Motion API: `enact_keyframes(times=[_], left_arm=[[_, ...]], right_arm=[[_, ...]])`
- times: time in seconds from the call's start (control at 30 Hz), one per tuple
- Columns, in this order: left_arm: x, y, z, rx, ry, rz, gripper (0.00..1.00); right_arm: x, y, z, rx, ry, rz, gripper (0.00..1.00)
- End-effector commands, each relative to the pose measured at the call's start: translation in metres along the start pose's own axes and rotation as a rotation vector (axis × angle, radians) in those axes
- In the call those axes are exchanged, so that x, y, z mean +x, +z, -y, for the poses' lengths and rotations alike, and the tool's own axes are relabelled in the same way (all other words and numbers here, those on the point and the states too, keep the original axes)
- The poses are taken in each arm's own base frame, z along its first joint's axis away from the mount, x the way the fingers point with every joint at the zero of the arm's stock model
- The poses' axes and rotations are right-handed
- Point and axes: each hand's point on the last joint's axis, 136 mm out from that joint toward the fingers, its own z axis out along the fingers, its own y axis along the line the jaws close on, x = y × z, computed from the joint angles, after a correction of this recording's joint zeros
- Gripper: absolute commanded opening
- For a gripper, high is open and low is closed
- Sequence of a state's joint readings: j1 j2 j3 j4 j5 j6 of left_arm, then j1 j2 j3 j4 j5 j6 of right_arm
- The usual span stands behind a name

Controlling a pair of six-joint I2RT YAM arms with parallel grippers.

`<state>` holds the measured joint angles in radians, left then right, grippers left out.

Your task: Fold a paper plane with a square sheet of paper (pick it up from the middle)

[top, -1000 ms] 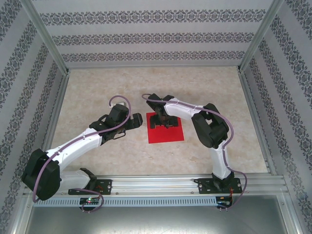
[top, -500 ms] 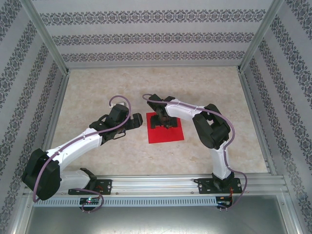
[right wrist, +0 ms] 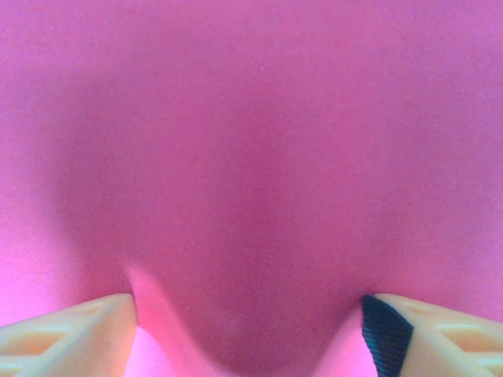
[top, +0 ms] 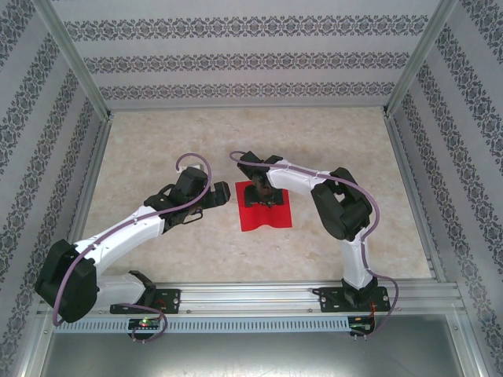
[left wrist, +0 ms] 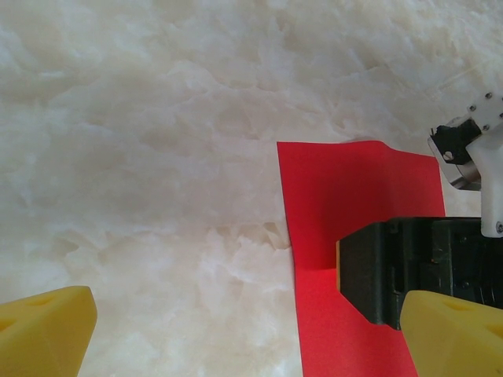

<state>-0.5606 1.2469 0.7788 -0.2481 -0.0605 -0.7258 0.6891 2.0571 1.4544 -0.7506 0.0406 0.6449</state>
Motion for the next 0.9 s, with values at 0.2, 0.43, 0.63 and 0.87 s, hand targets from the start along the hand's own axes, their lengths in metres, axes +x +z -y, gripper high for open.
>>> enact_keyframes(times=[0.2, 0.43, 0.63, 0.87], left_arm=[[-0.013, -0.004, 0.001, -0.017, 0.007, 0.025, 1.0], [-0.014, -0.007, 0.0, -0.022, -0.004, 0.028, 1.0], [-0.015, -0.009, -0.003, -0.037, -0.012, 0.037, 1.0], [-0.02, -0.015, -0.004, -0.033, -0.026, 0.063, 1.0]], right_arm=[[0.003, -0.016, -0.012, -0.112, 0.023, 0.014, 0.51], [-0.005, -0.044, -0.037, -0.287, 0.017, 0.066, 0.32], [-0.011, -0.076, -0.069, -0.514, 0.045, 0.09, 0.34], [-0.032, -0.101, -0.084, -0.895, 0.236, 0.125, 0.37]])
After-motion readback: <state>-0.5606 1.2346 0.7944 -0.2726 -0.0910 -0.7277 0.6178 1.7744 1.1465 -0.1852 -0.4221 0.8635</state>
